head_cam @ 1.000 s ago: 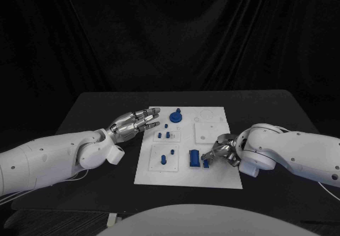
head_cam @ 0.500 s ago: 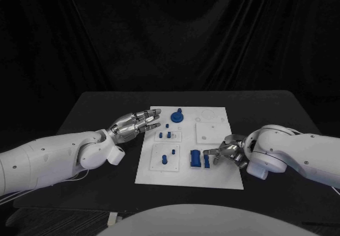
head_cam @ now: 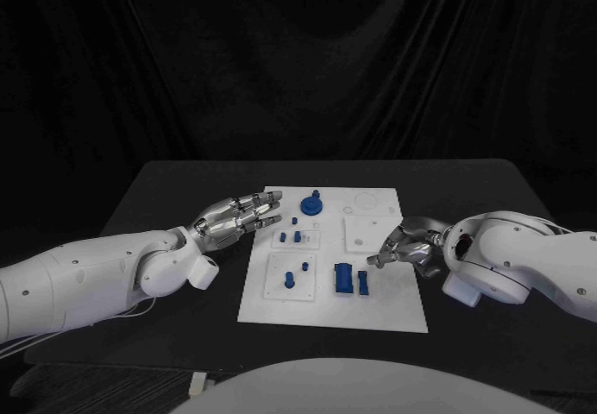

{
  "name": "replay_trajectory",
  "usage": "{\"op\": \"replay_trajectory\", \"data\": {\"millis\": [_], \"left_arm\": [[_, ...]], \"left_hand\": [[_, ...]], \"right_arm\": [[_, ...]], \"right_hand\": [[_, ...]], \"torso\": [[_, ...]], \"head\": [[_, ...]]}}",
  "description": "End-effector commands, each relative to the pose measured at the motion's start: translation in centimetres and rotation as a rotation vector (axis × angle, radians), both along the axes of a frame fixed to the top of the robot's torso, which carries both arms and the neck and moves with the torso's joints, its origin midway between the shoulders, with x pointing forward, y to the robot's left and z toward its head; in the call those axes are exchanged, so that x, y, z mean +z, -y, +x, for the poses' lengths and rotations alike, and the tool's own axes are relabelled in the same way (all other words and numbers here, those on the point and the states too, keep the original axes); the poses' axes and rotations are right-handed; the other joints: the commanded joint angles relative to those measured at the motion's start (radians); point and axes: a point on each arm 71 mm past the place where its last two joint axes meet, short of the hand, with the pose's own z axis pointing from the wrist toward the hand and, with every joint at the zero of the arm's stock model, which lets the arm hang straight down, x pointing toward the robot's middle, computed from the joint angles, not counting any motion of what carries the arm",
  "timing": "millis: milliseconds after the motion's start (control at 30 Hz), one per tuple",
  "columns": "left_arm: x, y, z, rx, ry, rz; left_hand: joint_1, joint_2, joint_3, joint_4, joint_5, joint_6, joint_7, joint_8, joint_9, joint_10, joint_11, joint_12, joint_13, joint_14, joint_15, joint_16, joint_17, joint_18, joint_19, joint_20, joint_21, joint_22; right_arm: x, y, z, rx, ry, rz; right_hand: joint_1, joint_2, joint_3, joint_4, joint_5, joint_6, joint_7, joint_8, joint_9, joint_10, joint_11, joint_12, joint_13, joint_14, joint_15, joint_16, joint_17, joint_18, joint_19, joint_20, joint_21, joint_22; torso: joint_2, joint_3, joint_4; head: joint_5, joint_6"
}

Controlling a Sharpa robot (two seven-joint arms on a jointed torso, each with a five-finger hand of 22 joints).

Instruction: Assemble the parts on the task board

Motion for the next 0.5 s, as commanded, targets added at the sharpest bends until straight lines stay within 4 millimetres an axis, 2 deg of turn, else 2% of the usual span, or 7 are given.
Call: {"op": "replay_trajectory", "data": {"millis": [33,67,100,167,233,433,500], "left_arm": [[0.1,0.1,0.0,0.003,0.010,-0.023],[0.1,0.1,0.0,0.003,0.010,-0.023],[0.1,0.1,0.0,0.003,0.010,-0.023],[0.1,0.1,0.0,0.004,0.009,-0.022],[0.1,0.0,0.0,0.004,0.009,-0.021],[0.1,0.1,0.0,0.001,0.007,-0.022],[0.1,0.2,0.0,0.000,0.007,-0.023]], "left_hand": [[0.009,0.000,0.002,-0.001,0.006,0.002,0.005,0.005,0.002,0.002,-0.005,0.003,0.000,0.000,0.005,0.003,0.001,0.016,-0.001,0.008,0.005,0.000],[0.009,0.000,0.002,-0.001,0.006,0.002,0.005,0.005,0.002,0.002,-0.005,0.003,0.000,0.000,0.005,0.003,0.001,0.016,-0.001,0.008,0.005,0.000],[0.009,0.000,0.002,-0.001,0.006,0.002,0.005,0.005,0.002,0.002,-0.005,0.003,0.000,0.000,0.005,0.003,0.001,0.016,-0.001,0.008,0.005,0.000],[0.009,0.000,0.002,-0.001,0.006,0.002,0.005,0.005,0.002,0.002,-0.005,0.003,0.000,0.000,0.005,0.003,0.001,0.016,-0.001,0.008,0.005,0.000],[0.010,-0.001,0.004,-0.003,0.008,0.002,0.005,0.005,0.002,0.003,-0.004,0.004,0.000,0.001,0.005,0.004,0.001,0.016,-0.001,0.008,0.005,0.001],[0.010,-0.001,0.004,-0.003,0.008,0.002,0.005,0.005,0.002,0.003,-0.004,0.004,0.000,0.001,0.005,0.004,0.001,0.016,-0.001,0.008,0.005,0.001],[0.010,-0.001,0.004,-0.003,0.008,0.002,0.005,0.005,0.002,0.003,-0.004,0.004,0.000,0.001,0.005,0.004,0.001,0.016,-0.001,0.008,0.005,0.001]], "right_arm": [[0.3,-0.7,-0.4,0.145,0.216,-0.059],[0.2,-0.7,-0.4,0.150,0.220,-0.063],[0.0,-0.9,-0.8,0.184,0.244,-0.082],[-0.2,-1.0,-1.1,0.213,0.265,-0.099],[-0.5,-1.1,-1.4,0.241,0.290,-0.122],[-1.3,-1.2,-1.8,0.279,0.333,-0.165],[-1.5,-1.2,-1.9,0.284,0.339,-0.168]], "right_hand": [[0.033,-0.003,-0.044,-0.002,-0.060,-0.018,-0.009,0.059,0.037,0.105,-0.014,0.006,0.263,0.089,-0.011,0.005,0.191,-0.001,0.048,-0.009,0.016,0.181],[0.033,-0.003,-0.044,-0.002,-0.060,-0.018,-0.009,0.059,0.037,0.105,-0.014,0.006,0.263,0.089,-0.011,0.005,0.191,-0.001,0.048,-0.009,0.016,0.181],[0.061,-0.006,-0.057,-0.012,-0.094,-0.027,-0.013,0.084,0.053,0.105,-0.016,0.006,0.263,0.090,-0.013,0.005,0.193,-0.002,0.049,-0.011,0.023,0.183],[0.094,-0.008,-0.062,-0.028,-0.116,-0.039,-0.015,0.104,0.067,0.105,-0.018,0.006,0.263,0.090,-0.017,0.006,0.197,-0.003,0.050,-0.014,0.029,0.184],[0.126,-0.004,-0.092,-0.033,-0.133,-0.069,-0.020,0.165,0.109,0.105,-0.024,0.006,0.263,0.091,-0.023,0.008,0.201,-0.005,0.051,-0.019,0.036,0.186],[0.141,0.011,-0.170,0.000,-0.146,-0.124,-0.030,0.313,0.218,0.105,-0.034,0.006,0.263,0.090,-0.027,0.007,0.198,-0.004,0.051,-0.024,0.031,0.185],[0.146,0.013,-0.186,0.008,-0.152,-0.138,-0.031,0.342,0.242,0.105,-0.036,0.006,0.263,0.090,-0.029,0.005,0.194,-0.003,0.050,-0.025,0.028,0.185]], "torso": [[-0.001,0.0001,-0.0008],[-0.001,0.0001,-0.0008],[0.000,-0.0002,-0.0014],[0.000,-0.0005,-0.0007],[0.001,-0.0005,0.0002],[0.002,-0.0005,0.0004],[0.002,-0.0002,0.0002]], "head": [[-0.002,0.000],[-0.002,0.000],[-0.003,0.000],[-0.004,0.000],[-0.006,0.000],[-0.006,0.000],[-0.003,0.000]]}}
